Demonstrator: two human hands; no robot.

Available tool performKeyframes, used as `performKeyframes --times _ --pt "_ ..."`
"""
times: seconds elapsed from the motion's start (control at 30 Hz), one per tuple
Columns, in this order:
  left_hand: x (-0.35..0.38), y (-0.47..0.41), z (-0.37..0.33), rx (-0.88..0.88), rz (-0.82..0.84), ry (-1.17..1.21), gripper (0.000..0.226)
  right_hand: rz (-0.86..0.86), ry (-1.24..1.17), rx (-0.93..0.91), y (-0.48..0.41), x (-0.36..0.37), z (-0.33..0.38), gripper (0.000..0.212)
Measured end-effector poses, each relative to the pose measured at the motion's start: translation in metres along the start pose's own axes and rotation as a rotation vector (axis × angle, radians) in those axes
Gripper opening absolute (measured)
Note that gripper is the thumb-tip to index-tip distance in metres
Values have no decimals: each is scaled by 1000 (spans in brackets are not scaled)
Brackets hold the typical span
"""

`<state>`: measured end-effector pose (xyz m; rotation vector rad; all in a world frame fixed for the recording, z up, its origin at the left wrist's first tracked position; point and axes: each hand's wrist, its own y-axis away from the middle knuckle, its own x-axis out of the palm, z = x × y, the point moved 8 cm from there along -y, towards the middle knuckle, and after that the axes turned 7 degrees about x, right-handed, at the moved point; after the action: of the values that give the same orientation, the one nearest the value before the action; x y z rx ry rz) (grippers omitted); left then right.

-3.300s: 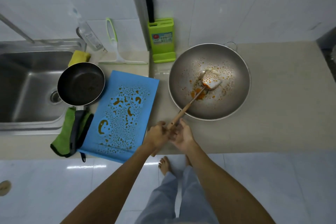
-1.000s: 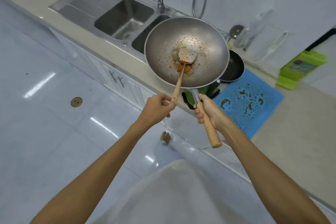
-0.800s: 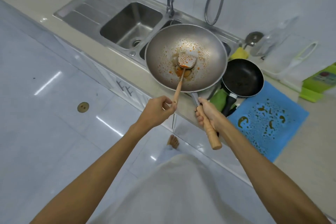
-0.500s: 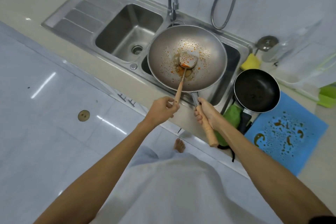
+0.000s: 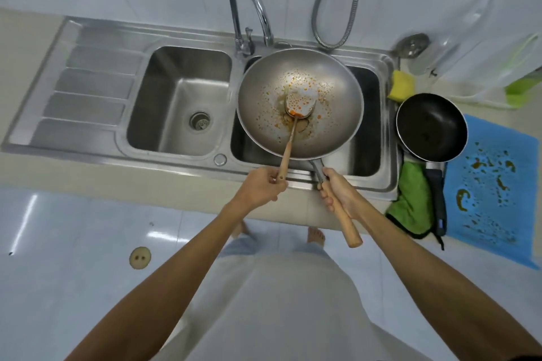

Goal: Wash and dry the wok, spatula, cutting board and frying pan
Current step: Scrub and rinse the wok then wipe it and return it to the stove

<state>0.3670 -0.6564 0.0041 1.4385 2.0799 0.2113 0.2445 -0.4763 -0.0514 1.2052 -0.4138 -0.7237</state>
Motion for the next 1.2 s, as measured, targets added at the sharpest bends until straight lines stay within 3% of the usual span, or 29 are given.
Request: performKeyframes --times 0.27,0.63,0.83,1.0,1.2 --pt "-61 -16 36 -18 90 -82 15 -25 -197 10 -5 75 -5 59" --pt "-69 -27 54 -41 113 -28 21 -90 -287 38 -9 123 9 57" --pt "-59 -29 51 -65 110 13 22 -184 -73 -38 -8 115 20 62" --pt "-51 -28 43 -97 106 115 19 -274 417 -94 -6 104 34 53" --pt "-37 -30 36 -120 152 98 29 -213 359 -70 -8 99 27 51"
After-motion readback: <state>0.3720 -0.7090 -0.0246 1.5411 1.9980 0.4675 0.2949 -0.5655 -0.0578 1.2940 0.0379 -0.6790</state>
